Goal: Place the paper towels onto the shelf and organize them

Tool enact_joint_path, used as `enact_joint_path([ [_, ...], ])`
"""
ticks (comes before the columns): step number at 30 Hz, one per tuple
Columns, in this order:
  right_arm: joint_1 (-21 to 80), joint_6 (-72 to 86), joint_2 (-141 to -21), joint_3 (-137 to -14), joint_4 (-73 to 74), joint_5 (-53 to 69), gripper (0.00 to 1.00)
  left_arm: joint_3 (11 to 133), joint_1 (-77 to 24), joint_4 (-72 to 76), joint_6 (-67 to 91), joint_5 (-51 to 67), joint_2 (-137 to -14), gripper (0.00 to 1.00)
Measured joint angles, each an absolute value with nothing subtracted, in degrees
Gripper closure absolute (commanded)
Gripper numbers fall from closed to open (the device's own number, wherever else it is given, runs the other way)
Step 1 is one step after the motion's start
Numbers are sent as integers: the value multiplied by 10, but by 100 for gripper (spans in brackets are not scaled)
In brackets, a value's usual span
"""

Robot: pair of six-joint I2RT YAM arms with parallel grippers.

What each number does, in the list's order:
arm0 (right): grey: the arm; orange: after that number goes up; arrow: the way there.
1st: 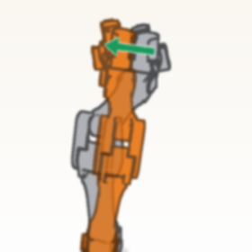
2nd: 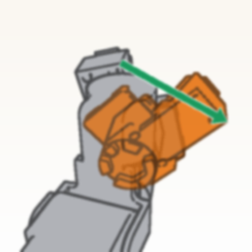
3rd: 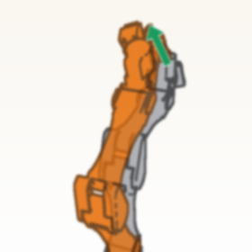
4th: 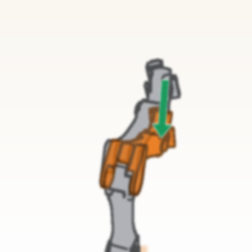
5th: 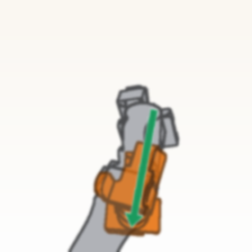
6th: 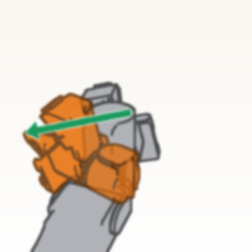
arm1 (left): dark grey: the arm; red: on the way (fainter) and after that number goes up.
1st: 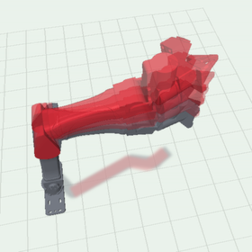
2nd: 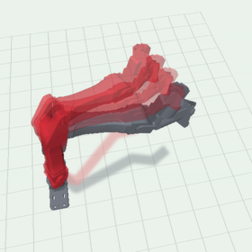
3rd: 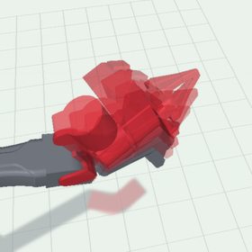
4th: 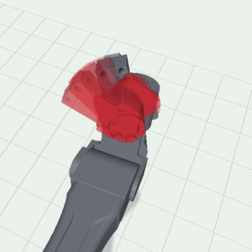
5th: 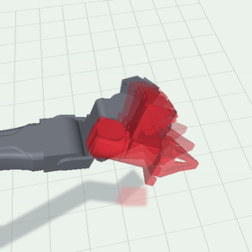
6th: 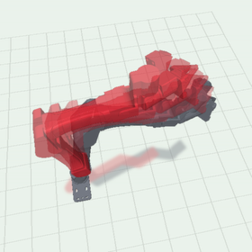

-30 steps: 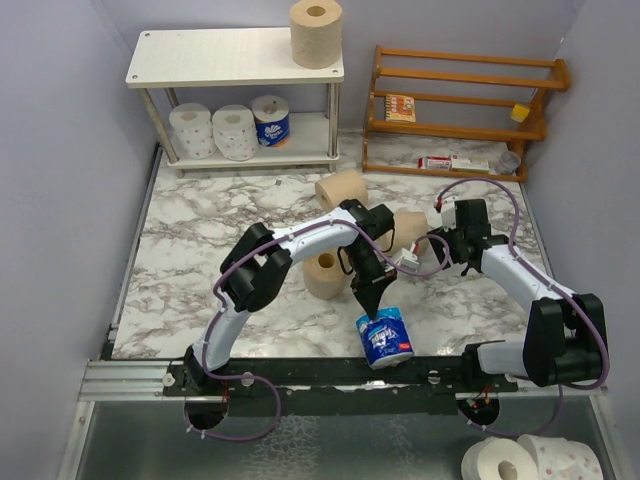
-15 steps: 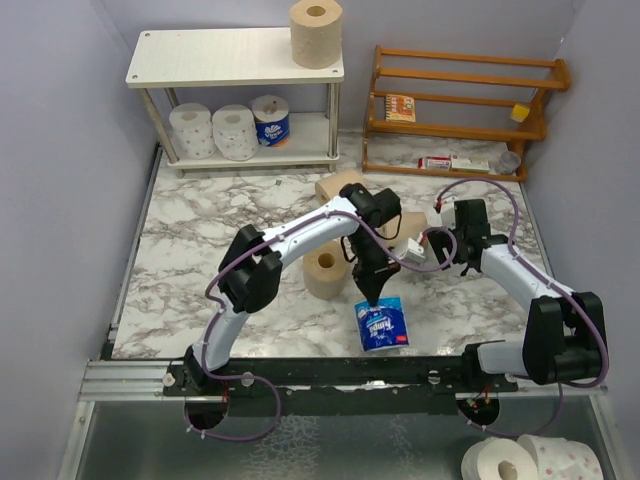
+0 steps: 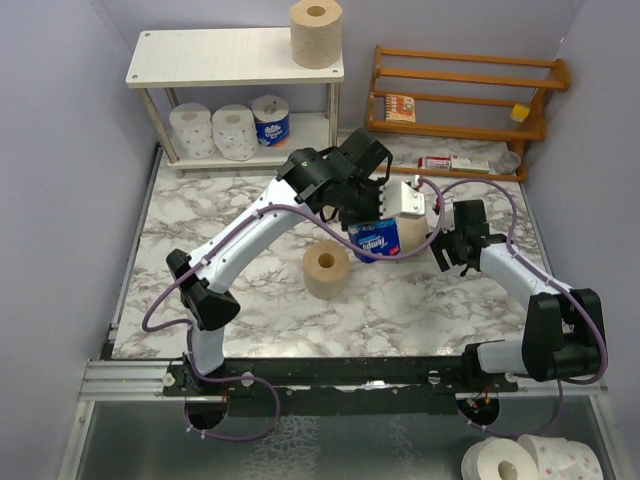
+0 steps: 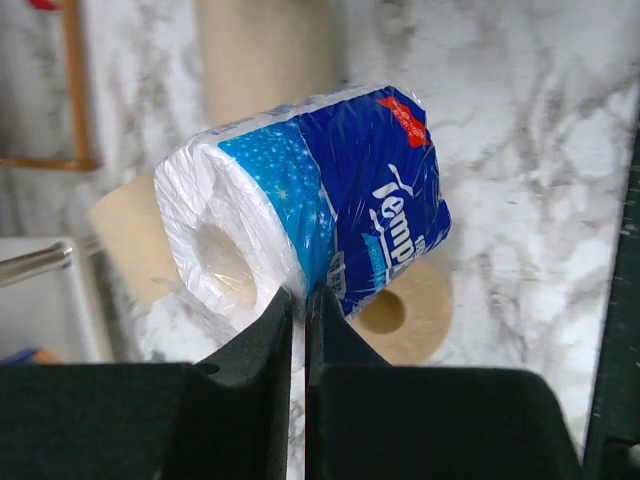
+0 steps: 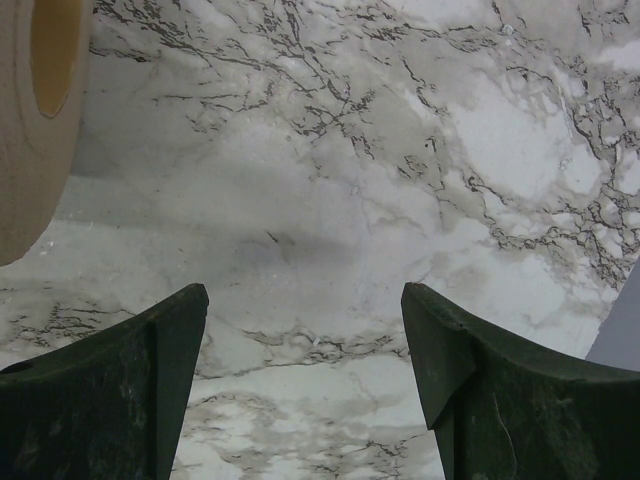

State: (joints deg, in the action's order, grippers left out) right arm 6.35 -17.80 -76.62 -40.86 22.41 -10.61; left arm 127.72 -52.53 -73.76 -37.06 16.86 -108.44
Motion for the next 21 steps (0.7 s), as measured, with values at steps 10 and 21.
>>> enact_joint_path([
  [10, 63, -178, -766, -409, 225, -106, 21, 1171, -446, -540, -407, -57, -1045, 100],
  [21, 63, -178, -766, -409, 226, -98, 21, 1004, -342, -186, -498, -218, -1064, 100],
])
